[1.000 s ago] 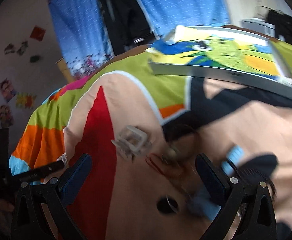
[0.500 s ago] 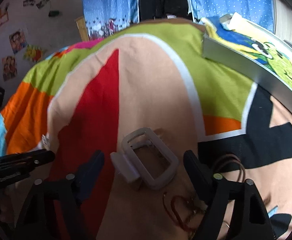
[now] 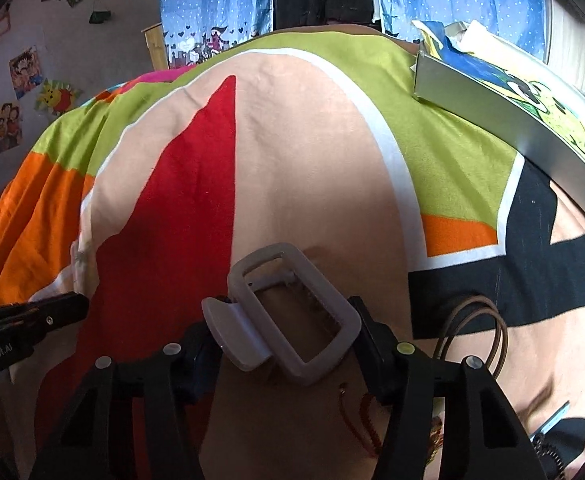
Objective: Organize jewelry
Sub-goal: 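Grasp the white claw hair clip with the right tool while the left tool grasps the silver barrette, then carry the claw clip into the white tray with the right tool while the left tool places the barrette there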
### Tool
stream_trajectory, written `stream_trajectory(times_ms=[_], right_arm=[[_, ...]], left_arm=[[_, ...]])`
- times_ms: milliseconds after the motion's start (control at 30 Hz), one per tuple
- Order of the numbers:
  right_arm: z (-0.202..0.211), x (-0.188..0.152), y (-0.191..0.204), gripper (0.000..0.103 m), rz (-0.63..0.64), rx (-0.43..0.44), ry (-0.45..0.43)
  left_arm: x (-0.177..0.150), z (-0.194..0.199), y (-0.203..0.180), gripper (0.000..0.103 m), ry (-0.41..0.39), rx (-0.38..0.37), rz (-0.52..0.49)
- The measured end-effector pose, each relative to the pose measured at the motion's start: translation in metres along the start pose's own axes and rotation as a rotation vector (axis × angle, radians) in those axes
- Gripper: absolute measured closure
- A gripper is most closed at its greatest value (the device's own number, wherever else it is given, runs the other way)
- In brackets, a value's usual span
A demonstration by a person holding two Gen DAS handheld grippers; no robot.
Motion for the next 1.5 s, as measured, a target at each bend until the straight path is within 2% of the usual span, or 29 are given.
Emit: stream_trajectory(times_ms=[333, 600, 767, 833, 867, 967, 1100, 1267, 1367, 1500], right_arm=[[0.023, -0.017, -0.007, 0.047, -0.111, 0.039, -0.075], [0.055, -0.027, -0.009, 0.047, -0.154, 0.026, -0.140], [0.084, -0.023, -0.025, 0.048, -0.182, -0.002, -0.208], [0.098, -0.023, -0.042, 0.047, -0.208, -0.018, -0.240], [0.104, -0.021, -0.050, 0.047, -0.218, -0.026, -0.253], [0.116, -0.016, -0.079, 0.048, -0.250, -0.058, -0.282], [0.126, -0.014, -0.119, 0.048, -0.306, -0.078, -0.303], [0.121, -0.017, -0.140, 0.047, -0.325, -0.079, -0.302], [0.112, -0.019, -0.143, 0.047, -0.336, -0.056, -0.296], [0.100, -0.024, -0.135, 0.047, -0.337, -0.011, -0.284]], left_arm=[[-0.011, 0.009, -0.019, 0.094, -0.033, -0.053, -0.088], [-0.009, 0.015, -0.049, 0.094, -0.078, -0.071, -0.184], [0.008, 0.025, -0.094, 0.094, -0.130, -0.095, -0.296], [0.021, 0.025, -0.117, 0.095, -0.143, -0.105, -0.339], [0.029, 0.026, -0.130, 0.103, -0.154, -0.115, -0.364], [0.056, 0.021, -0.167, 0.103, -0.181, -0.145, -0.431], [0.086, 0.001, -0.190, 0.103, -0.150, -0.202, -0.432], [0.104, -0.015, -0.192, 0.103, -0.127, -0.202, -0.444], [0.105, -0.014, -0.179, 0.103, -0.103, -0.220, -0.455], [0.090, -0.016, -0.164, 0.103, -0.034, -0.221, -0.537]])
Point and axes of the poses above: each gripper's, at about its wrist camera, not at the fingertips, and z roughly against the way its jaws point, y to its left, x to its top, the point moved 1 cm from there along -z, roughly the way its jaws point, and after that the axes turned 15 degrees about y, right-handed, at the moved point
